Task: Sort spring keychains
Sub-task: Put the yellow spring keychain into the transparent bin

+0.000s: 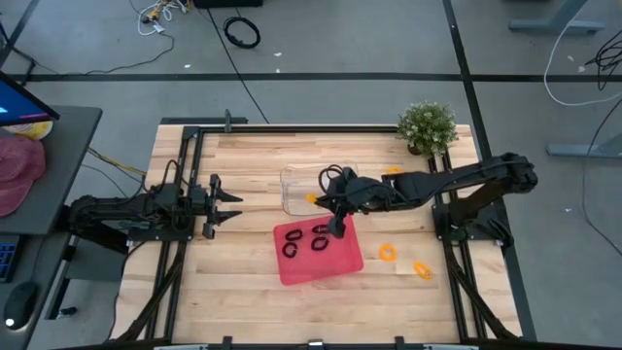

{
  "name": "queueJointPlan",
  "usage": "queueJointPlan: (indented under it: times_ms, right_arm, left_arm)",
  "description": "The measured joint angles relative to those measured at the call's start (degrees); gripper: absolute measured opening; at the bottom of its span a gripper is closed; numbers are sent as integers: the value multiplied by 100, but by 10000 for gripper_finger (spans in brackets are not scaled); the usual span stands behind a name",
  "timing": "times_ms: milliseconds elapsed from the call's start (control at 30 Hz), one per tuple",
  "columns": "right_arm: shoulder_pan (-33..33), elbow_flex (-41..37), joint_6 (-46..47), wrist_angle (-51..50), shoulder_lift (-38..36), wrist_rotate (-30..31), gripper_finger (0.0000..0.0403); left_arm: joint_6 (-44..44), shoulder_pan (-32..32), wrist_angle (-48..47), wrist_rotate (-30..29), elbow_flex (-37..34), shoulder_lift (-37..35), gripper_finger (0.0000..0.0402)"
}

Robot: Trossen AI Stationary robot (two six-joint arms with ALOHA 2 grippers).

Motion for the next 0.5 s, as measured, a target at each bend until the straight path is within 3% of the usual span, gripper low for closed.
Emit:
queueJointPlan:
  times_ms: [500]
  right_arm:
    - [-618, 4, -167, 22, 0, -291, 0]
  left_arm:
    - [0, 0, 2, 2, 1, 0, 172]
